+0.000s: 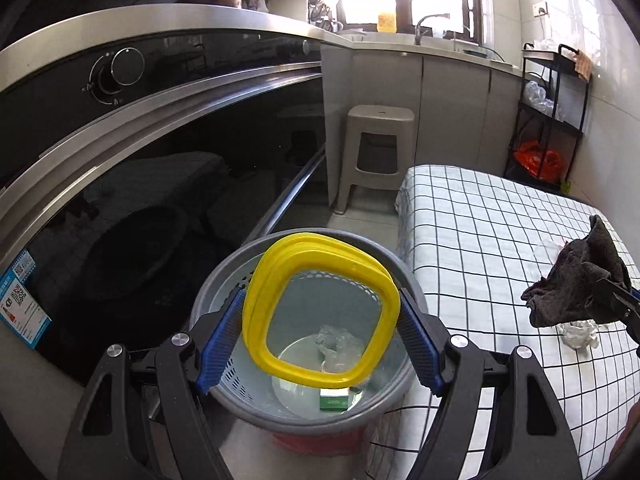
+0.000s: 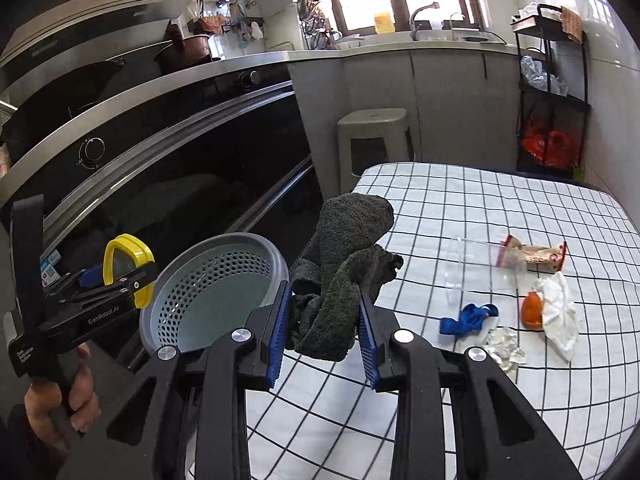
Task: Collect trash
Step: 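Carry the yellow lid and grey cloth over the grey basket with both tools, then open both tools to drop the lid and cloth into the basket, then move both tools back over the table toward the remaining trash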
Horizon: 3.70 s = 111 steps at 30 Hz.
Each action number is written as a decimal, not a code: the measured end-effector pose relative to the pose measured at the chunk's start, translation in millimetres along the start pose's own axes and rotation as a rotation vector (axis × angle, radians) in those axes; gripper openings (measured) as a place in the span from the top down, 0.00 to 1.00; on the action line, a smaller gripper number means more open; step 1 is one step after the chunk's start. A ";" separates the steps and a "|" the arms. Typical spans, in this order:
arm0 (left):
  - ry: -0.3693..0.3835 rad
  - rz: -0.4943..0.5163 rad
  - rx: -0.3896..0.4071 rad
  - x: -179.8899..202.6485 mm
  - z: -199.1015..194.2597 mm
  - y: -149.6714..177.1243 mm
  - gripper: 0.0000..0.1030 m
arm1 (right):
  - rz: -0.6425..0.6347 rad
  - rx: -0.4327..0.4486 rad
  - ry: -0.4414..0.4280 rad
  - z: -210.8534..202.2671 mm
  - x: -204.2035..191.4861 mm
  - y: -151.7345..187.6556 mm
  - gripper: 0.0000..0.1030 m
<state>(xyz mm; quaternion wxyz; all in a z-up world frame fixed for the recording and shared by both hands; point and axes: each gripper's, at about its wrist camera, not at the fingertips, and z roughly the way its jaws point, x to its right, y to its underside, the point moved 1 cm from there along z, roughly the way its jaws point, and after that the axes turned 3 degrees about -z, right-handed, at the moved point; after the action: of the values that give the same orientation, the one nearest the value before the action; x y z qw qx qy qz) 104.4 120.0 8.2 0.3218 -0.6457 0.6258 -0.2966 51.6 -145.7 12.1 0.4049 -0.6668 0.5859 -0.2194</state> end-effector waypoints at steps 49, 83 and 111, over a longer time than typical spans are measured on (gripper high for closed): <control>-0.038 -0.106 -0.225 -74.2 92.8 13.4 0.28 | -0.141 -0.251 -0.195 171.3 -109.3 -15.8 0.69; -0.003 -0.107 -0.249 -67.6 90.7 16.8 0.16 | -0.104 -0.221 -0.176 160.7 -100.0 -9.0 0.40; 0.061 -0.048 -0.216 -27.4 71.8 18.7 0.16 | -0.019 -0.191 -0.083 115.0 -47.6 6.3 0.40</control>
<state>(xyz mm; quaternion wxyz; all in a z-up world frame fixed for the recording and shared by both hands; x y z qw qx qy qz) 148.3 150.3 -50.2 0.2241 -0.6821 0.6480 -0.2543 125.7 -67.4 -50.6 0.3611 -0.7165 0.5806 -0.1386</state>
